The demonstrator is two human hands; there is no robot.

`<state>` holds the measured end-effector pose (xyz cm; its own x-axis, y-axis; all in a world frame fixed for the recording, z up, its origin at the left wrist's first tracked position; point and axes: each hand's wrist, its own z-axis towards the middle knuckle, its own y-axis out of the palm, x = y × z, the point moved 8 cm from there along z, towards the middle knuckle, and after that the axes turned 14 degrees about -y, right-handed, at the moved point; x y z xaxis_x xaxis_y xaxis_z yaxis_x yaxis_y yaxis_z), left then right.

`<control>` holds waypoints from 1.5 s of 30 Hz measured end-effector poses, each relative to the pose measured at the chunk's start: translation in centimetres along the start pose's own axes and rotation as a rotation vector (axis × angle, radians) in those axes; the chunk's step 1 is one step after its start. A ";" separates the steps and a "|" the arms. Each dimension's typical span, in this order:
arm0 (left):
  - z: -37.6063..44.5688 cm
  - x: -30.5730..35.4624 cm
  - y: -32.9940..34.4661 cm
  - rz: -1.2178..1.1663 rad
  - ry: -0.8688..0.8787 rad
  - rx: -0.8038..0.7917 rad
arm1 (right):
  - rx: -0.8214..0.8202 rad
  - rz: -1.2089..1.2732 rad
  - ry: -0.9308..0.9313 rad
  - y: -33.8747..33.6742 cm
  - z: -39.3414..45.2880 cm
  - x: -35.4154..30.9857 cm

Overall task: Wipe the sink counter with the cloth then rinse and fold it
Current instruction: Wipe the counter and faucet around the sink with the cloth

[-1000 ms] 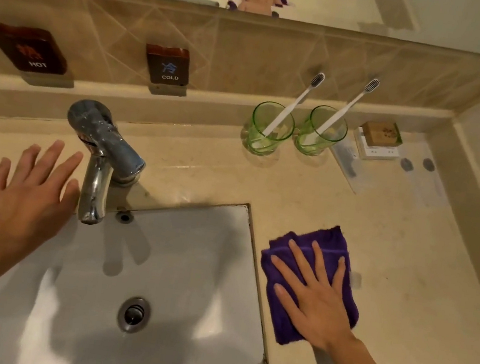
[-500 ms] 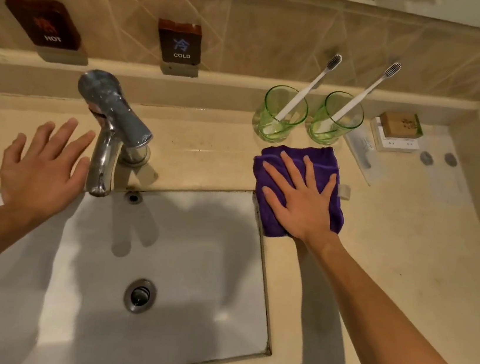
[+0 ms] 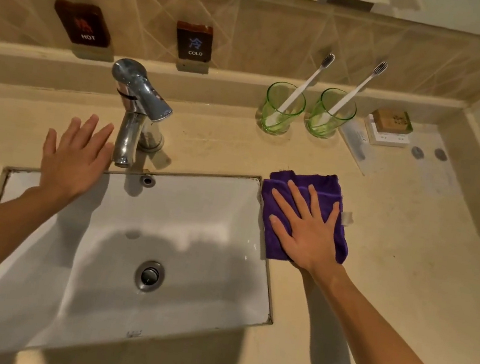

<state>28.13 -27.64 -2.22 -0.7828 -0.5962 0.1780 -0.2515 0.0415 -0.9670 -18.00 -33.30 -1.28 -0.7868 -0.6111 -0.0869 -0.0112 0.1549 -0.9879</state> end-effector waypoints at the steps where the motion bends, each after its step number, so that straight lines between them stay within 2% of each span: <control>1: -0.6 0.1 0.0 -0.032 -0.002 0.012 | -0.001 -0.003 -0.003 0.2 -0.7 -0.1; 5: -4.0 0.3 0.6 -0.038 -0.010 0.034 | -0.016 -0.014 -0.009 0.7 -3.7 -0.7; 14: -6.4 -0.1 1.5 0.083 -0.023 -0.078 | -0.098 -0.021 0.013 1.6 -7.9 -1.5; 23: -9.4 0.3 -0.3 -0.052 -0.144 -0.268 | -0.295 0.165 0.038 0.3 -7.6 -1.6; 27: -11.4 -0.8 -2.5 -0.107 -0.183 -0.207 | -0.374 0.291 0.076 -1.0 -7.2 -1.7; 31: -13.8 -2.7 -4.2 -0.125 -0.141 -0.100 | -0.382 0.396 0.110 -2.4 -6.4 -1.5; 34: -15.7 -4.6 -5.4 -0.140 -0.132 -0.008 | -0.344 0.419 0.111 -3.2 -5.6 -1.5; 41: -18.9 -9.6 -6.4 -0.071 -0.122 0.087 | -0.035 0.207 0.161 -6.7 -6.0 -4.0; 45: -18.8 -13.2 -6.2 -0.004 -0.161 0.083 | -0.020 0.113 0.064 -6.4 -5.4 -7.4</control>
<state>29.30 -5.00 4.82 -0.6793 -0.7169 0.1571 -0.2013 -0.0238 -0.9792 -15.49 -25.59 6.36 -0.8212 -0.5384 -0.1890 0.0685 0.2358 -0.9694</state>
